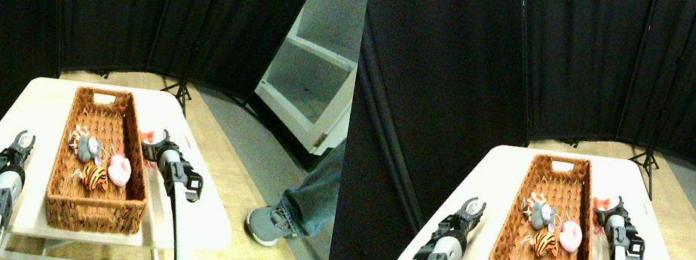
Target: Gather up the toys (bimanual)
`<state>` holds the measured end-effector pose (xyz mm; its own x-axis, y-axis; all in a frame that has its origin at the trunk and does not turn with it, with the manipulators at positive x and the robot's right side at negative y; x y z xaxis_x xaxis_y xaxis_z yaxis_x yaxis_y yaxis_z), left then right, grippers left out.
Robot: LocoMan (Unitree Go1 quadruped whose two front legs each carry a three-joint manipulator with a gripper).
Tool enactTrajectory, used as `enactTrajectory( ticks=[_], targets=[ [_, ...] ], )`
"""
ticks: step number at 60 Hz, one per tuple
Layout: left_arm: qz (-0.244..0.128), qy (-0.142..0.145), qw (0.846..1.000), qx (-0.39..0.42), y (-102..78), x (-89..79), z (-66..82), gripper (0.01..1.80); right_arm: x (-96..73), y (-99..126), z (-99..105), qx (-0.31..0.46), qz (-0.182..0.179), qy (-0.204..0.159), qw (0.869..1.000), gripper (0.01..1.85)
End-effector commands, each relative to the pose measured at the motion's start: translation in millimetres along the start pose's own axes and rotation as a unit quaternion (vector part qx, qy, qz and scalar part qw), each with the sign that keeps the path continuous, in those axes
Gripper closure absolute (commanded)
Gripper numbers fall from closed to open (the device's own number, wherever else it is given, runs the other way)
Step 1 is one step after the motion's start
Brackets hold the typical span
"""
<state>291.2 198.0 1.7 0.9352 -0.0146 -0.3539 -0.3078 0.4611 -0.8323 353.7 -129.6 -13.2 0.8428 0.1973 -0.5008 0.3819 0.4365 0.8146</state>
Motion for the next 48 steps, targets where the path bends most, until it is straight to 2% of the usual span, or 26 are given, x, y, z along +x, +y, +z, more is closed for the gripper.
enactTrajectory(
  ticks=[1, 7, 13, 18, 25, 29, 34, 38, 40, 42, 44, 46, 48],
  targets=[
    [-0.016, -0.008, 0.999, 0.027, -7.9, -1.4, 3.8, 1.71, 6.6, 4.7, -4.2, 0.004, 0.012, 0.025, 1.0, 1.26],
    [-0.019, -0.006, 0.999, 0.035, -8.2, -1.8, 4.6, 1.7, 9.4, 5.0, -8.5, 0.019, 0.011, 0.034, 0.999, 1.32],
    [-0.021, -0.009, 0.999, 0.039, -8.6, -3.2, 4.6, 1.7, 16.2, 2.3, -10.7, 0.039, -0.004, 0.029, 0.999, 1.14],
    [-0.024, -0.006, 0.999, 0.044, -8.6, -3.7, 4.3, 1.69, 19.8, 1.6, -10.3, 0.031, 0.0, 0.027, 0.999, 1.12],
    [-0.017, -0.008, 0.999, 0.03, -9.0, -4.6, 3.1, 1.68, 25.0, 3.1, -10.0, 0.019, -0.008, 0.006, 1.0, 1.0],
    [-0.016, -0.006, 1.0, 0.021, -9.4, -5.0, 2.6, 1.68, 26.1, 3.0, -9.7, 0.021, -0.009, 0.005, 1.0, 1.01],
    [-0.017, -0.005, 1.0, 0.019, -9.2, -5.6, 3.4, 1.68, 29.2, 0.8, -8.2, 0.045, -0.015, 0.007, 0.999, 1.06],
    [-0.02, -0.009, 1.0, 0.015, -9.1, -5.9, 4.0, 1.67, 29.1, -0.4, -7.9, 0.061, -0.018, 0.009, 0.998, 1.21],
    [-0.02, -0.009, 1.0, 0.016, -9.0, -5.9, 4.0, 1.67, 29.4, -0.8, -7.6, 0.062, -0.018, 0.008, 0.998, 1.22],
    [-0.024, -0.006, 1.0, 0.017, -9.0, -5.8, 4.3, 1.67, 31.0, -2.6, -6.6, 0.079, -0.021, -0.002, 0.997, 1.28],
    [-0.025, -0.004, 1.0, 0.009, -8.7, -5.0, 4.4, 1.68, 30.9, -4.1, -6.1, 0.08, -0.02, -0.015, 0.996, 1.41],
    [-0.026, -0.004, 1.0, 0.009, -8.8, -4.9, 4.3, 1.67, 30.9, -4.4, -6.0, 0.079, -0.019, -0.017, 0.997, 1.46],
    [-0.025, -0.004, 1.0, 0.01, -9.0, -4.1, 4.0, 1.67, 28.8, -4.2, -6.3, 0.074, -0.019, -0.029, 0.997, 1.65]
  ],
)
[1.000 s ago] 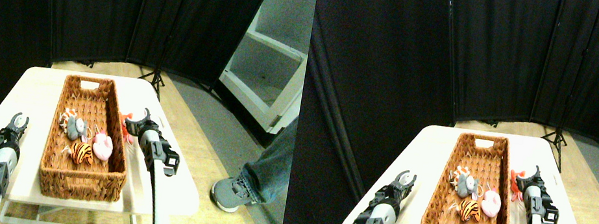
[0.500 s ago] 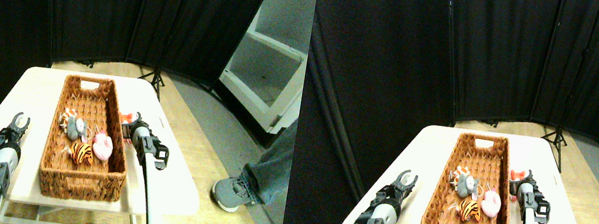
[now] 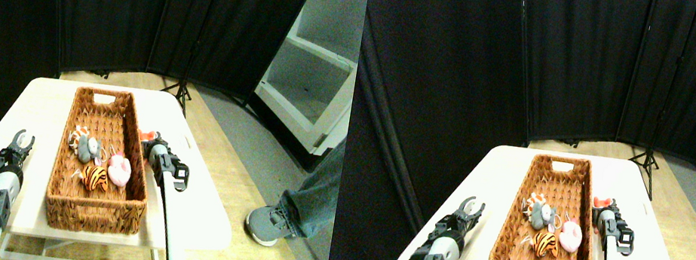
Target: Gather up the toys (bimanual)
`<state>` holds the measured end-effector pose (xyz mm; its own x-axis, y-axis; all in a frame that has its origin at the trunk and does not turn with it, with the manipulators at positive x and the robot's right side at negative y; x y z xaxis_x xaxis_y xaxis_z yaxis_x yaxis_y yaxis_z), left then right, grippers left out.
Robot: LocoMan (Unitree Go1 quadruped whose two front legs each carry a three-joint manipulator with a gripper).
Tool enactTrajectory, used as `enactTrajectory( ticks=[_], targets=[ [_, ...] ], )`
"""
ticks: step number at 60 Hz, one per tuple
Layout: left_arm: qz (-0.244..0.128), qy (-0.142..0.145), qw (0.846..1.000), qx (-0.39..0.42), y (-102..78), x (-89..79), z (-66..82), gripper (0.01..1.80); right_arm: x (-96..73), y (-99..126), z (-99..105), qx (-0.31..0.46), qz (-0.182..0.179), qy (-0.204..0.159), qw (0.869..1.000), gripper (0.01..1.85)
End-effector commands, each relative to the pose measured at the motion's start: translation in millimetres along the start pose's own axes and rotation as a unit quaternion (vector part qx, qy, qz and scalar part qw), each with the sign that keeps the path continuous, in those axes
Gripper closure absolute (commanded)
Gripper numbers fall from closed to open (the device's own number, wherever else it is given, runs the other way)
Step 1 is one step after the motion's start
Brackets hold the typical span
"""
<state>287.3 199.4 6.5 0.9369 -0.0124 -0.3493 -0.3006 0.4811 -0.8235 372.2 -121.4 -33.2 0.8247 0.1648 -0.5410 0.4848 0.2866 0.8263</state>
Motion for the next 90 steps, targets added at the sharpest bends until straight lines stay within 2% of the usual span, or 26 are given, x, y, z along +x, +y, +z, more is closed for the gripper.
enactTrajectory(
  ticks=[1, 16, 21, 23, 25, 35, 48, 55, 60, 70, 74, 80, 90],
  targets=[
    [-0.022, -0.002, 1.0, -0.003, -7.0, 1.5, 1.4, 1.67, 0.6, 1.8, -0.4, -0.016, 0.009, -0.026, 1.0, 1.68],
    [-0.024, 0.001, 1.0, -0.018, -10.3, 3.6, 1.6, 1.67, -9.9, 9.8, 7.4, 0.031, 0.015, -0.045, 0.998, 1.68],
    [-0.024, -0.001, 1.0, -0.015, -10.8, 3.2, 1.8, 1.67, -15.3, 13.5, 11.4, 0.031, 0.032, -0.052, 0.998, 1.67],
    [-0.023, -0.003, 1.0, -0.014, -11.2, 2.7, 1.6, 1.67, -17.1, 14.9, 12.8, 0.054, 0.038, -0.054, 0.996, 1.67],
    [-0.023, -0.002, 1.0, -0.012, -11.1, 2.4, 1.8, 1.67, -20.5, 17.5, 14.4, 0.057, 0.043, -0.055, 0.996, 1.73],
    [-0.025, 0.0, 1.0, -0.018, -10.9, 2.5, 1.8, 1.66, -37.6, 32.7, 16.3, 0.024, 0.071, -0.06, 0.995, 1.77],
    [-0.027, 0.003, 1.0, -0.008, -11.8, 1.3, 1.9, 1.67, -56.8, 59.6, 13.1, -0.045, 0.112, -0.042, 0.992, 1.65],
    [-0.032, 0.01, 0.999, 0.004, -13.9, 0.8, 0.7, 1.68, -64.7, 74.8, 6.4, -0.055, 0.126, -0.02, 0.99, 1.65],
    [-0.036, 0.016, 0.999, 0.011, -17.7, 1.2, -0.8, 1.68, -69.9, 87.5, -4.7, -0.075, 0.134, -0.011, 0.988, 1.81],
    [-0.042, 0.024, 0.999, 0.011, -23.6, 4.2, -1.8, 1.67, -79.1, 104.9, -29.0, -0.106, 0.158, 0.015, 0.982, 1.81],
    [-0.044, 0.029, 0.998, 0.018, -25.8, 5.3, -1.9, 1.67, -81.2, 109.5, -36.9, -0.128, 0.167, 0.022, 0.977, 1.79],
    [-0.048, 0.04, 0.998, 0.005, -28.0, 9.1, -1.7, 1.67, -82.1, 111.6, -51.8, -0.113, 0.169, 0.044, 0.978, 1.79],
    [-0.048, 0.037, 0.998, 0.016, -31.0, 9.6, -0.2, 1.68, -80.8, 112.9, -68.7, -0.113, 0.176, 0.061, 0.976, 1.78]
  ],
)
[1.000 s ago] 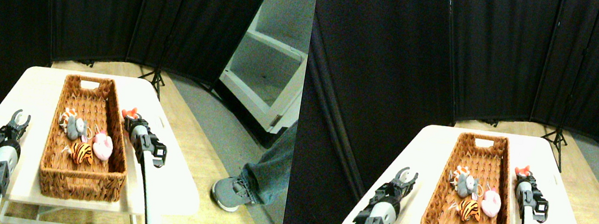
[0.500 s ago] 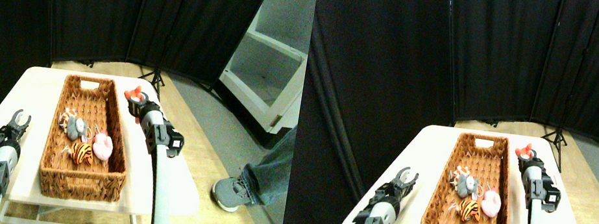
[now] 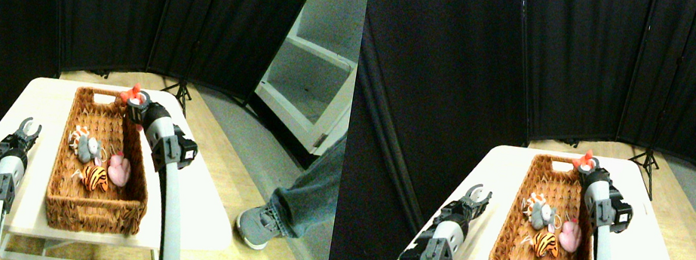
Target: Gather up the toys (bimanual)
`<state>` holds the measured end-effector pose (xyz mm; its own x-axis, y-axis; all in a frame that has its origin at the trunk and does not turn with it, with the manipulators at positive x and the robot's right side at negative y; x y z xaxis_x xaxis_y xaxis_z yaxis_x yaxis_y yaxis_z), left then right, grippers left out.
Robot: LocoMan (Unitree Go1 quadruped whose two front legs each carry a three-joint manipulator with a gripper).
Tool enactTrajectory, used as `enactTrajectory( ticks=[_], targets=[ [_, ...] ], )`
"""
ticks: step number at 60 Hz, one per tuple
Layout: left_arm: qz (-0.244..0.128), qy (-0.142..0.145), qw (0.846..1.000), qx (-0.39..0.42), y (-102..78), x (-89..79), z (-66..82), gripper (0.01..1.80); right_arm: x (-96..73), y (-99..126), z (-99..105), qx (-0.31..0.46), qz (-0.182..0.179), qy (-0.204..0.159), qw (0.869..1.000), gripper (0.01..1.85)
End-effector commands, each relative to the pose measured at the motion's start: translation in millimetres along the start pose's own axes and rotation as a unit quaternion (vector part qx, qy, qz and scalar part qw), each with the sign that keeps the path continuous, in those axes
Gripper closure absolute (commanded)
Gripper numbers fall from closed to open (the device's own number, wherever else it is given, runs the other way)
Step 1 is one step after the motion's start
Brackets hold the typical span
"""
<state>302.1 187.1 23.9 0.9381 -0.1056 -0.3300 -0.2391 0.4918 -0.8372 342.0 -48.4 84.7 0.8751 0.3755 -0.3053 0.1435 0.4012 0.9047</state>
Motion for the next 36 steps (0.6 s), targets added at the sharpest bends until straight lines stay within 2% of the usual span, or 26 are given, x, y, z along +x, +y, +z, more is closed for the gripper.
enactTrajectory(
  ticks=[1, 14, 20, 23, 24, 25, 26, 28, 33, 36],
  targets=[
    [-0.017, 0.0, 1.0, 0.008, -6.4, 2.1, 0.4, 1.68, 0.9, 11.9, -9.4, -0.002, 0.029, 0.005, 1.0, 1.77],
    [-0.02, -0.008, 1.0, 0.014, -6.3, 2.0, -0.3, 1.69, 7.7, -1.8, -20.2, 0.029, 0.016, 0.024, 0.999, 1.79],
    [-0.021, -0.009, 1.0, 0.017, -5.7, 1.6, -0.3, 1.69, 9.9, -11.5, -20.4, 0.031, 0.006, 0.034, 0.999, 1.71],
    [-0.022, -0.009, 1.0, 0.012, -5.7, 1.7, -0.7, 1.69, 8.9, -15.1, -18.8, 0.039, -0.012, 0.047, 0.998, 1.46],
    [-0.022, -0.009, 1.0, 0.012, -5.7, 1.7, -0.7, 1.69, 8.9, -15.1, -18.8, 0.039, -0.012, 0.047, 0.998, 1.46],
    [-0.02, -0.01, 1.0, 0.01, -5.2, 2.0, -0.5, 1.68, 7.5, -16.2, -17.2, 0.05, -0.027, 0.052, 0.997, 1.32],
    [-0.022, -0.009, 1.0, 0.012, -5.1, 2.3, -0.4, 1.67, 6.6, -17.0, -15.8, 0.05, -0.031, 0.056, 0.997, 1.26],
    [-0.022, -0.009, 1.0, 0.012, -5.0, 2.3, -0.4, 1.67, 6.6, -17.5, -15.1, 0.051, -0.031, 0.058, 0.997, 1.22],
    [-0.02, -0.009, 1.0, 0.008, -4.6, 2.8, -0.7, 1.67, 6.1, -21.7, -10.0, 0.05, -0.025, 0.061, 0.997, 0.96],
    [-0.021, -0.009, 1.0, 0.01, -4.7, 2.8, -0.9, 1.67, 5.5, -22.4, -8.5, 0.047, -0.024, 0.058, 0.997, 0.94]
  ],
)
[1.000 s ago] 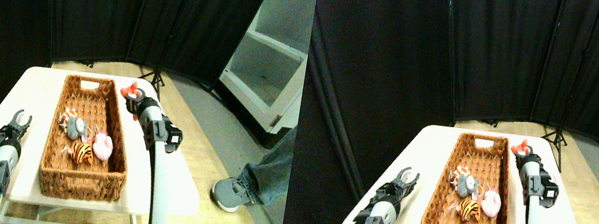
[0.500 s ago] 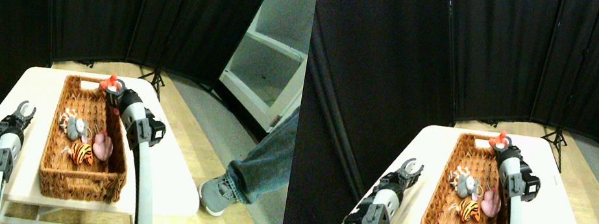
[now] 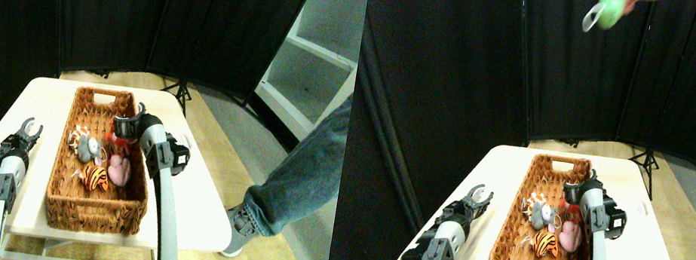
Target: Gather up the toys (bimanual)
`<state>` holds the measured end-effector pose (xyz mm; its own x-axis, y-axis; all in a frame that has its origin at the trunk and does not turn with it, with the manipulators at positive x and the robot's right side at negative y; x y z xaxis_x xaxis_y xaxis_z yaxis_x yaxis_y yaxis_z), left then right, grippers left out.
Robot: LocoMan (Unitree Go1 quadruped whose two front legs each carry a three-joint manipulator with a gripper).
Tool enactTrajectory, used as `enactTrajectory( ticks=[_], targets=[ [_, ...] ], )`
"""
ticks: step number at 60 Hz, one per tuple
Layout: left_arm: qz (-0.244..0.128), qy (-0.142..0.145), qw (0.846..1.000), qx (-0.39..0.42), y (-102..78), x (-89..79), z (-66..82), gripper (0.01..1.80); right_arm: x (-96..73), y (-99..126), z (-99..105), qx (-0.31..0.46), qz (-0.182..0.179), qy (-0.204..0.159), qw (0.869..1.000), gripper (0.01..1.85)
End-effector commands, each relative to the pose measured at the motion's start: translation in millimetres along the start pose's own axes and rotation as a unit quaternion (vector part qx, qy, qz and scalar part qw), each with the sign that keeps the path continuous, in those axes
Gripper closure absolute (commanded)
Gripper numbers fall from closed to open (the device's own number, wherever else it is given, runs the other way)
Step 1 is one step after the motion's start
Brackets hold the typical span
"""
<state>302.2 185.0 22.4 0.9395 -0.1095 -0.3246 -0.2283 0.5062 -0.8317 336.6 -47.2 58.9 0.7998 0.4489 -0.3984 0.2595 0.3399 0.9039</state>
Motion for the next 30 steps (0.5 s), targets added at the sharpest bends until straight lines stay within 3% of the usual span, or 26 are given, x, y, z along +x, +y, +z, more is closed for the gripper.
enactTrajectory(
  ticks=[1, 13, 16, 17, 18, 19, 20, 21, 24, 30],
  targets=[
    [-0.018, -0.009, 1.0, 0.0, -5.0, 2.3, 1.6, 1.67, 0.7, 1.5, 3.7, -0.011, 0.014, -0.004, 1.0, 0.96],
    [-0.019, -0.007, 1.0, -0.01, -7.2, 1.6, 0.1, 1.66, -6.9, 3.9, 9.1, 0.007, 0.024, -0.024, 0.999, 1.04],
    [-0.021, -0.007, 1.0, -0.003, -7.8, 1.2, 0.0, 1.67, -9.9, 5.1, 12.2, -0.008, 0.034, -0.046, 0.998, 1.26],
    [-0.021, -0.007, 1.0, -0.003, -7.8, 1.2, 0.0, 1.67, -9.9, 5.1, 12.2, -0.008, 0.034, -0.046, 0.998, 1.26],
    [-0.021, -0.006, 1.0, -0.004, -8.2, 1.1, 0.5, 1.67, -13.6, 6.4, 16.1, -0.003, 0.043, -0.062, 0.997, 1.49],
    [-0.021, -0.006, 1.0, -0.004, -8.2, 1.1, 0.5, 1.67, -13.6, 6.4, 16.1, -0.003, 0.043, -0.062, 0.997, 1.49],
    [-0.022, -0.004, 1.0, -0.007, -8.6, 1.2, 1.1, 1.66, -17.0, 6.5, 20.0, 0.002, 0.052, -0.074, 0.996, 1.67],
    [-0.022, -0.003, 1.0, -0.006, -8.6, 1.2, 1.3, 1.66, -18.3, 6.5, 21.2, 0.003, 0.054, -0.081, 0.995, 1.72],
    [-0.025, -0.001, 1.0, -0.005, -9.3, 1.3, 2.1, 1.66, -22.7, 6.5, 27.1, -0.021, 0.06, -0.111, 0.992, 1.85],
    [-0.026, 0.002, 1.0, -0.008, -13.0, 1.0, 3.4, 1.64, -30.1, 5.6, 43.5, -0.023, 0.071, -0.135, 0.988, 1.85]
  ],
)
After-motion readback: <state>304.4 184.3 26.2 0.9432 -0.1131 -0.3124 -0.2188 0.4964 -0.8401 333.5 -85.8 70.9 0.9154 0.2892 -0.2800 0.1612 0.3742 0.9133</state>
